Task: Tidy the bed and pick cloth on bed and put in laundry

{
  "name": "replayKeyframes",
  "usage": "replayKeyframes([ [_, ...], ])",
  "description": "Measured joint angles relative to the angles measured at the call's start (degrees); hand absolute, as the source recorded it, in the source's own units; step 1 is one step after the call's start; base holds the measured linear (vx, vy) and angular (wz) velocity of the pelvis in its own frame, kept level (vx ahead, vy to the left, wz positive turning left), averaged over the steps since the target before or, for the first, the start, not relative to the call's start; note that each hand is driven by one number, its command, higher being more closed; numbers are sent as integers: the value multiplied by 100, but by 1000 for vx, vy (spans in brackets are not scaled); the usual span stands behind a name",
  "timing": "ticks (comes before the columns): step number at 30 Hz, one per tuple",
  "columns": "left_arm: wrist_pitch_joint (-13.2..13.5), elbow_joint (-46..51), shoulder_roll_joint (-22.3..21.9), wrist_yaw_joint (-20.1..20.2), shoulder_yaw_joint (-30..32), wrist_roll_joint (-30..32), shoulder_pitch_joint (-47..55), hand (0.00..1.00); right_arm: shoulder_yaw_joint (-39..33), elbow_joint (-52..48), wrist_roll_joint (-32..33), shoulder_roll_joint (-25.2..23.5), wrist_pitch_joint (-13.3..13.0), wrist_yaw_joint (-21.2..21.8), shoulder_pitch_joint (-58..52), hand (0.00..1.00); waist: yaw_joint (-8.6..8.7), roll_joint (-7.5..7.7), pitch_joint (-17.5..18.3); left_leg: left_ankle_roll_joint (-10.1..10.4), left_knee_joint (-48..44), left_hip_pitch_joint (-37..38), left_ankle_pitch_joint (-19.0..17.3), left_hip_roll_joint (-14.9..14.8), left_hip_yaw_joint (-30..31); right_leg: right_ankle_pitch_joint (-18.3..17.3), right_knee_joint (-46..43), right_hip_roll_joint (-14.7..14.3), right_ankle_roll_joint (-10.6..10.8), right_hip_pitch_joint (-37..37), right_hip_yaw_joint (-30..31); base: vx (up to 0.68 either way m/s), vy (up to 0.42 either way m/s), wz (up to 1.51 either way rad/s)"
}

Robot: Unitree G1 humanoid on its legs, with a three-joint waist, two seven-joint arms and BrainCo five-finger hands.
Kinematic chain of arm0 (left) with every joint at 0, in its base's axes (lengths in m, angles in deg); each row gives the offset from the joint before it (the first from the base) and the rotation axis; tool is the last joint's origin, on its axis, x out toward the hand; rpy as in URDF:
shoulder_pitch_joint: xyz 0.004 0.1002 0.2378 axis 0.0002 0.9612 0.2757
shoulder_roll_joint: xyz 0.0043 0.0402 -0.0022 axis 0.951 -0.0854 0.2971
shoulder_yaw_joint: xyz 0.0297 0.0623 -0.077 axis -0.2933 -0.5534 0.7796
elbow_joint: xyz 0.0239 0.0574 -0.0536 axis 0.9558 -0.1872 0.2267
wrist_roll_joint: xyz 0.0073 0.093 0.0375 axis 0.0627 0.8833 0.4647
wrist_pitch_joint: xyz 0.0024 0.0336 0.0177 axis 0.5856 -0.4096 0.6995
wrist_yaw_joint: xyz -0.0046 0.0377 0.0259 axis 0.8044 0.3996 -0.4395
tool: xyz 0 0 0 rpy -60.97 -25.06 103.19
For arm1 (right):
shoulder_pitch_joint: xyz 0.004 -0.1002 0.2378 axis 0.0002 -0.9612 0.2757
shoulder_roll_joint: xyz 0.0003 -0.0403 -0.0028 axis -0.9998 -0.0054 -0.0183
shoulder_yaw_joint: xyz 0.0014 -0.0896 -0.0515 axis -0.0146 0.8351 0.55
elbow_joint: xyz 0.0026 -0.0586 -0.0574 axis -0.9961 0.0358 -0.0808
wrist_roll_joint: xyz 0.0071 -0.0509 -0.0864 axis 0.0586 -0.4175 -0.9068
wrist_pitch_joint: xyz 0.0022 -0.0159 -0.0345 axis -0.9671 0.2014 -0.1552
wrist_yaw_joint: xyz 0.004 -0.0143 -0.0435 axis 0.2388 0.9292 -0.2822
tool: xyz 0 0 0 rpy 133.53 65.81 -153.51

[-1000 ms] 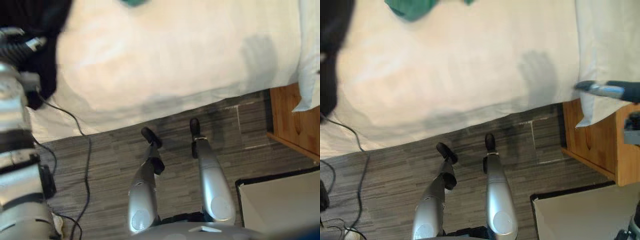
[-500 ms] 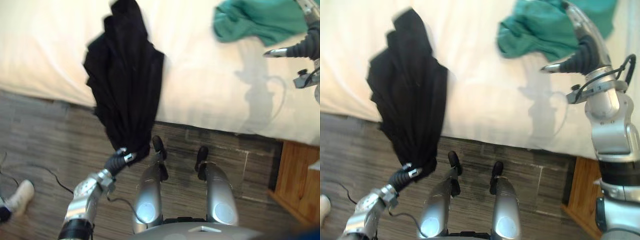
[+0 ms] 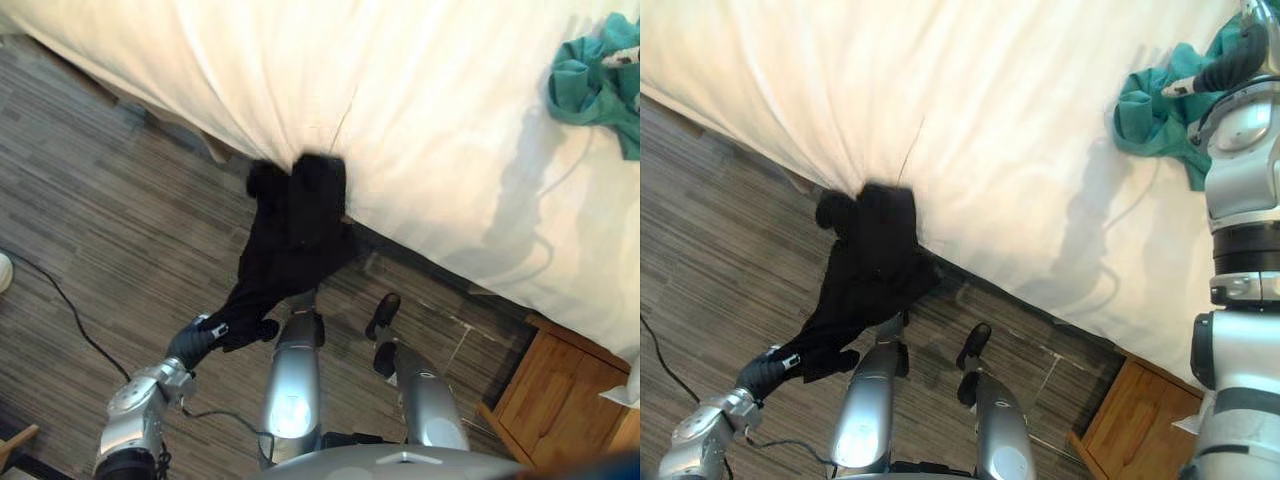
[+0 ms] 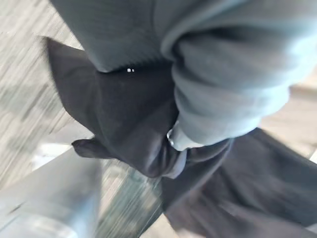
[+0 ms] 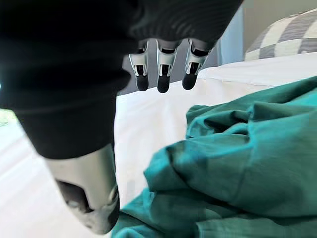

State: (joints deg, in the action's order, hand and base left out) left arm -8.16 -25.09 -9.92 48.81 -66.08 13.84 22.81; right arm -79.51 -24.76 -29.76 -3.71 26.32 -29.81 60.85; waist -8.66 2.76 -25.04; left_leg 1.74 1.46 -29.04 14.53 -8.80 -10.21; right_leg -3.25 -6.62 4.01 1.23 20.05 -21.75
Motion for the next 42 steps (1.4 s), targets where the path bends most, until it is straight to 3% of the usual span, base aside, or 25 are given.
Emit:
replayKeyframes([
  [4, 89, -281, 171, -96, 32, -26, -209, 100, 8, 468, -185, 115, 384, 203, 110, 0, -1, -3, -8, 9, 355, -2, 243, -17, -20, 77, 29, -49, -11, 176, 29, -47, 20, -7],
  [11, 103, -518, 350, -238, 12, -145, -662, 100, -29, 1106, 256, 447, 467, 3, 113, 0, -39, -63, -47, 30, 407, -294, 330, -13, -26, 82, -106, -40, -15, 576, 60, -7, 13, -2],
  [12, 102, -596, 364, -260, 12, -231, -776, 100, -30, 1215, 372, 444, 471, -13, 112, 100, -54, -99, -68, 27, 407, -346, 343, -17, -24, 77, -146, -33, -21, 650, 60, 0, 0, 0],
  [15, 92, -608, 286, -336, 2, -302, -1067, 100, -159, 1411, 744, 433, 450, -265, 117, 100, -145, -291, -176, 15, 409, -457, 372, 3, -55, 49, -283, 38, -14, 834, 74, 26, 20, -2],
  [19, 104, -633, 136, -492, 167, -349, -1239, 100, -334, 1358, 1066, 423, 414, -733, 428, 100, -154, -292, -176, 47, 410, -664, 390, -21, -131, -68, -599, 92, -32, 1213, 125, 21, 14, -5],
  [23, -1, -642, -413, -998, 354, -201, -1826, 100, -309, 1037, 1266, 187, 723, -1178, 926, 100, -153, -291, -177, 110, 408, -924, 462, -116, -191, -90, -802, 49, -69, 1600, 184, 6, -2, -15],
  [26, -22, -637, -728, -1306, 360, -163, -2111, 100, -309, 738, 1646, 99, 911, -1243, 1057, 100, -153, -289, -176, 164, 408, -1029, 470, -220, -219, -155, -937, -14, -162, 1778, 179, 13, -25, -7],
  [28, -22, -647, -915, -1478, 352, -164, -2137, 100, -312, 608, 1849, 36, 881, -1242, 1048, 100, -146, -288, -176, 182, 408, -1048, 483, -263, -258, -183, -992, -43, -202, 1846, 195, 38, -62, -9],
  [30, -21, -676, -1043, -1620, 350, -163, -2138, 100, -315, 526, 2017, -34, 717, -1243, 1015, 100, -106, -287, -175, 168, 407, -1044, 515, -303, -292, -198, -1017, -73, -226, 1871, 208, 57, -80, -10],
  [33, 17, -854, -1105, -1811, 179, -174, -2204, 100, -358, 459, 2598, -145, 213, -1361, 848, 100, -26, -273, -167, 200, 396, -988, 547, -364, -339, -213, -1041, -120, -251, 1850, 212, 54, -77, -9],
  [37, 16, -893, -1310, -2063, -82, -182, -2289, 100, -885, 328, 3441, -638, -912, -1573, 85, 100, 66, -272, -167, 228, 342, -672, 520, -426, -363, -213, -1038, -175, -254, 1555, 251, 70, -99, -11],
  [39, 6, -884, -1406, -2193, -338, -183, -2277, 100, -1344, -36, 3906, -1223, -1562, -1556, -835, 100, 141, -231, -144, 287, 335, -290, 411, -429, -388, -298, -1022, -188, -293, 1192, 303, 62, -82, -7],
  [40, -3, -881, -1442, -2243, -380, -186, -2277, 100, -1449, -136, 3943, -1386, -1713, -1543, -1037, 100, 161, -230, -143, 299, 332, -192, 389, -419, -396, -321, -1017, -183, -297, 1097, 323, 62, -58, -9],
  [42, -158, -830, -1505, -2457, -562, -199, -2215, 100, -1725, -418, 4253, -2026, -2425, -1488, -1837, 100, 249, -219, -137, 290, 336, 146, 299, -401, -516, -338, -949, -180, -282, 791, 420, 64, -39, -19],
])
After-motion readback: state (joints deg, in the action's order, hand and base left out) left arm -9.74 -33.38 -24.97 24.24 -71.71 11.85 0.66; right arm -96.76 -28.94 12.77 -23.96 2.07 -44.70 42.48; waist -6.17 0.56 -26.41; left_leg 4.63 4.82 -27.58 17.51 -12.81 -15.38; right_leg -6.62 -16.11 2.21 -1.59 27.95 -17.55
